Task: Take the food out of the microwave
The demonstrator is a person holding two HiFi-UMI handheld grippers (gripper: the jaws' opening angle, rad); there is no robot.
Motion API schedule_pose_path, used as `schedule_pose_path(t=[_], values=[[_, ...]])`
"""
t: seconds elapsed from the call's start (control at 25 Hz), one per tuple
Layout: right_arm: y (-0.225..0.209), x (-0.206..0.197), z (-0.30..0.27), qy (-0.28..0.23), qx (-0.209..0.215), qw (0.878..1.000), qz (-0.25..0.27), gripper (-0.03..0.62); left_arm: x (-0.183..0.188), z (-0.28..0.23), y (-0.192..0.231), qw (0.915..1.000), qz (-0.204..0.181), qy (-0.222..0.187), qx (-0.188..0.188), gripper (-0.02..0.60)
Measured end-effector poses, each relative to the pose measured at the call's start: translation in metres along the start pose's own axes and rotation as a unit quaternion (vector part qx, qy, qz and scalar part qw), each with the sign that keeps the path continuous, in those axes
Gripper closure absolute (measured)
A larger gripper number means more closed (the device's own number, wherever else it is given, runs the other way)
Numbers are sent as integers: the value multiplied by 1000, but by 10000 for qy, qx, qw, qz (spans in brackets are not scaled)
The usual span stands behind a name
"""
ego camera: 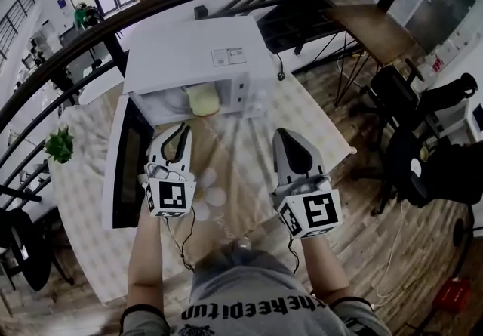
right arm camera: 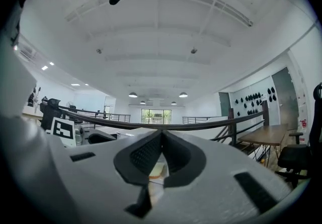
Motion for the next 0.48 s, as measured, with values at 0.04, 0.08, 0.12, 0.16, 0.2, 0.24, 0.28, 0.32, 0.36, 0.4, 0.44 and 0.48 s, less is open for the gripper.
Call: schedule_pose_path(t=[0.04, 0.08, 0.12, 0.16, 0.2, 0.24, 0.28, 0.32, 0.36, 0.4, 0.44, 0.48], values=[[1, -2, -1, 24, -18, 10000, 9, 589, -7, -6, -5, 9999, -74, 85, -112, 568], [2, -2, -2, 51, -33, 10000, 30, 589, -13, -11, -9, 9995, -175, 152, -212, 568], [3, -3, -3, 78, -49, 9999, 52, 589, -19, -16, -14, 9989, -301, 204, -299, 568], [3, -4, -4, 100, -71, 9999, 65, 589, -25, -21, -19, 9980, -439, 245, -375, 568], [3, -5, -4, 119, -96, 9999, 67, 589, -30, -26, -23, 9969, -575, 286, -444, 568], [3, -7, -5, 140, -122, 9998, 64, 589, -34, -31, -27, 9957, -698, 333, -513, 566], [3, -8, -6, 162, -147, 9997, 60, 589, -38, -36, -30, 9943, -806, 387, -583, 553], [3, -9, -6, 183, -170, 9997, 58, 589, -42, -41, -32, 9928, -900, 453, -650, 510], [3, -10, -7, 202, -190, 9996, 57, 589, -45, -47, -35, 9912, -986, 530, -700, 477], [3, -11, -7, 219, -209, 9995, 55, 589, -49, -52, -37, 9897, -1071, 608, -729, 468], [3, -12, -7, 235, -227, 9995, 53, 589, -53, -58, -39, 9881, -1161, 678, -743, 463], [3, -13, -8, 252, -246, 9994, 51, 589, -57, -63, -41, 9864, -1263, 737, -754, 459]])
Point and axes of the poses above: the fingertips, and each gripper's own axes: z backward along the fingers, y to its left, x out of its top, the point moved 9 cm from there along z, backward along the fingers, and after that the axes turned 8 degrees about -z, right-handed, at the moved point
